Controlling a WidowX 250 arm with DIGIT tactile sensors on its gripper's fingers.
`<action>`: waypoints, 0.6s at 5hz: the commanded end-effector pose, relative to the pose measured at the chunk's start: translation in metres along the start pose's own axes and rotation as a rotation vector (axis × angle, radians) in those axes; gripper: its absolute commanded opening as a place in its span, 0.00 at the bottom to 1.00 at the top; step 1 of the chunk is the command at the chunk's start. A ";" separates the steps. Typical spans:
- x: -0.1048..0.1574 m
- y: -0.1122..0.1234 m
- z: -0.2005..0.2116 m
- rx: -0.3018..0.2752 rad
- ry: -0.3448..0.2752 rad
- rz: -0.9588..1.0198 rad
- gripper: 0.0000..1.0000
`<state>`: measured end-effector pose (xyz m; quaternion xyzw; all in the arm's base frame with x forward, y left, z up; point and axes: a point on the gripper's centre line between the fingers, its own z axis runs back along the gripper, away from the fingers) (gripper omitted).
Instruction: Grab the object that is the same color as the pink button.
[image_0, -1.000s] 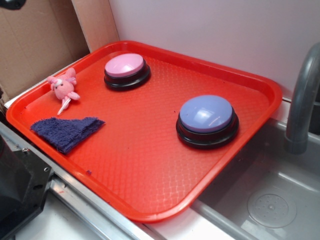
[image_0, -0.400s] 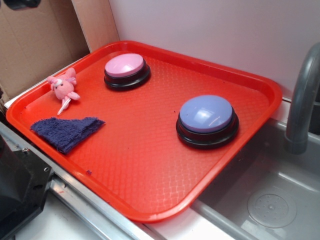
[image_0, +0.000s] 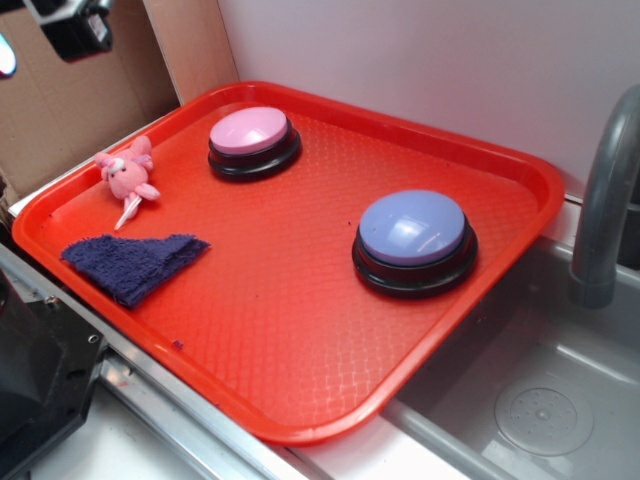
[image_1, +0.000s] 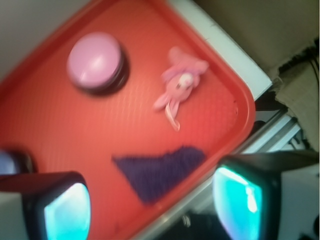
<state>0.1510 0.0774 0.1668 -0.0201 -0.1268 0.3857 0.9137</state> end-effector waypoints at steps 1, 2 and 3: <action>0.036 0.015 -0.053 0.070 -0.138 0.213 1.00; 0.046 0.018 -0.077 0.042 -0.168 0.280 1.00; 0.050 0.020 -0.096 0.049 -0.203 0.327 1.00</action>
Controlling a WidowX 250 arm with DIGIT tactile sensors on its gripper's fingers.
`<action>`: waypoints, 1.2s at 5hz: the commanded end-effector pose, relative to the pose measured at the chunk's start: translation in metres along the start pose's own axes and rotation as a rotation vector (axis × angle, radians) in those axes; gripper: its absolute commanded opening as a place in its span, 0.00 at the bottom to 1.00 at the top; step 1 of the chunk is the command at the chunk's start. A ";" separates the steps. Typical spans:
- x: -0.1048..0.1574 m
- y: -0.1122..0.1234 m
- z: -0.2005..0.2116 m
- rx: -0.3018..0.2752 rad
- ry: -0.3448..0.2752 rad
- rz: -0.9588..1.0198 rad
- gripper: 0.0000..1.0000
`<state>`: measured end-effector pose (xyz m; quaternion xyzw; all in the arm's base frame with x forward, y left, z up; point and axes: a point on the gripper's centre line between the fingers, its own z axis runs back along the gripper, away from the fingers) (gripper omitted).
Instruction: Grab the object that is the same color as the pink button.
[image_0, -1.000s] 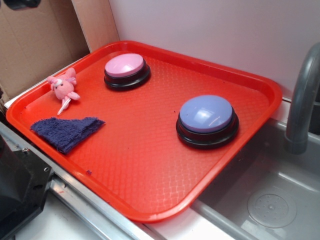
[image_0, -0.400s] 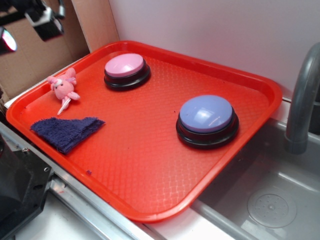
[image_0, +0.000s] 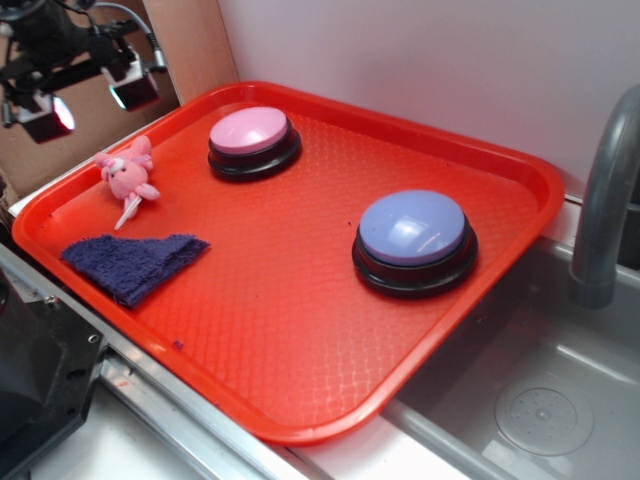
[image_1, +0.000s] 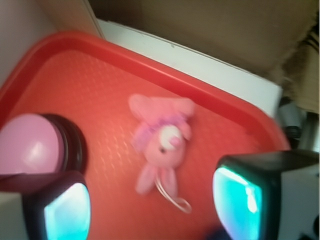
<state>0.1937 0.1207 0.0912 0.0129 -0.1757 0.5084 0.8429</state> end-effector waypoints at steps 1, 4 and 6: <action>0.011 0.010 -0.029 0.018 -0.093 0.081 1.00; 0.005 0.008 -0.072 0.063 -0.046 0.047 1.00; 0.001 0.009 -0.071 0.053 -0.029 0.029 0.00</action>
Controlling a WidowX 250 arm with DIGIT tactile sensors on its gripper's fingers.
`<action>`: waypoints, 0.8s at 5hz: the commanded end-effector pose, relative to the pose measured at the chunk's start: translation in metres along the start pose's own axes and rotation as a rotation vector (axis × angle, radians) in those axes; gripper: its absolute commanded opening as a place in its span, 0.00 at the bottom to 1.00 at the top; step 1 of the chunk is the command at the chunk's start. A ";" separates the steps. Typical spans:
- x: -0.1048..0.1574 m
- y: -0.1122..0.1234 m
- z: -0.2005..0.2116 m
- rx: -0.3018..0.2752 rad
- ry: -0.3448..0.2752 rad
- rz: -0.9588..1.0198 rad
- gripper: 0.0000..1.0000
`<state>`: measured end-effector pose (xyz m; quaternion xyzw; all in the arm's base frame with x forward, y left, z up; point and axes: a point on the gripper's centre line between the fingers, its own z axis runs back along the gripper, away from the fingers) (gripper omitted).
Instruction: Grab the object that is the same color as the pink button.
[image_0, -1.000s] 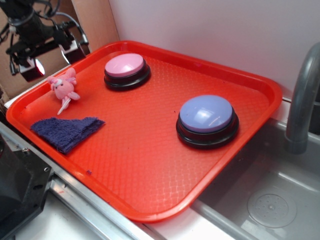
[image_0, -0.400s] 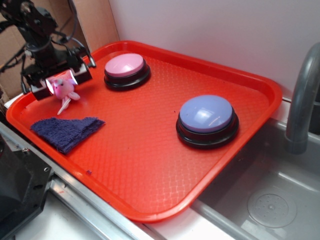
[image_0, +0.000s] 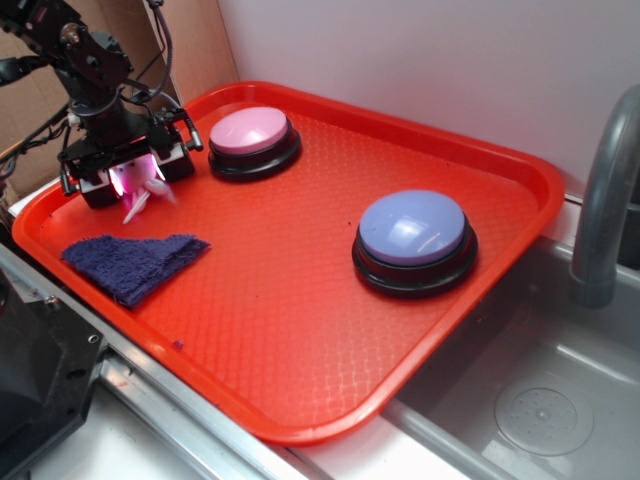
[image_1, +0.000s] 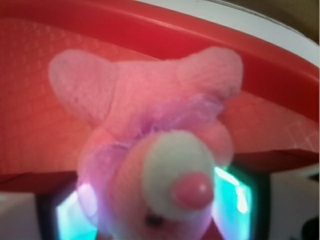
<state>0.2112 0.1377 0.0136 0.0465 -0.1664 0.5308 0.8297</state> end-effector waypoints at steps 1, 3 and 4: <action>0.007 0.004 0.021 -0.049 -0.001 -0.040 0.00; 0.006 -0.007 0.084 -0.056 0.116 -0.276 0.00; -0.019 -0.020 0.136 -0.088 0.195 -0.483 0.00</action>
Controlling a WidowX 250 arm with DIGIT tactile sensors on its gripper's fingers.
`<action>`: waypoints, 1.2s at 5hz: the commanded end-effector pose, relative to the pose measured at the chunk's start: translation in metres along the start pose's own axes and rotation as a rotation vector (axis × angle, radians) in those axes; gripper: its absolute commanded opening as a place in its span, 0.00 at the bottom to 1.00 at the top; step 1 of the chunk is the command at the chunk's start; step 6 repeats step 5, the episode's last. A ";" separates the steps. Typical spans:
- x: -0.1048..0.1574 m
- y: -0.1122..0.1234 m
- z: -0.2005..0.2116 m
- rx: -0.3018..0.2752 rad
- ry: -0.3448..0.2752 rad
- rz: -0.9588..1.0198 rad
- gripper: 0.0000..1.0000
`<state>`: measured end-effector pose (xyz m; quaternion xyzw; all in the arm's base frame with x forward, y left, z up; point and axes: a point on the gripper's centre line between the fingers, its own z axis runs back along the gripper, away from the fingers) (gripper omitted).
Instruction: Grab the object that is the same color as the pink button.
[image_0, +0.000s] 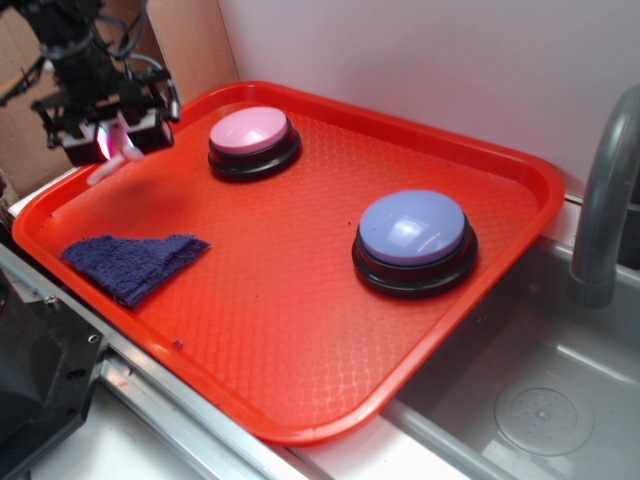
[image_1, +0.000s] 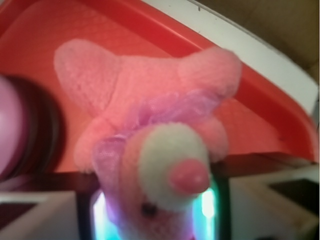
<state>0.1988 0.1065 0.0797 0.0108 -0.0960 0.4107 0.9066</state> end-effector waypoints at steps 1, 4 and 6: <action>-0.043 -0.028 0.079 -0.043 0.098 -0.415 0.00; -0.086 -0.028 0.104 -0.111 0.180 -0.732 0.00; -0.073 -0.025 0.106 -0.079 0.179 -0.669 0.00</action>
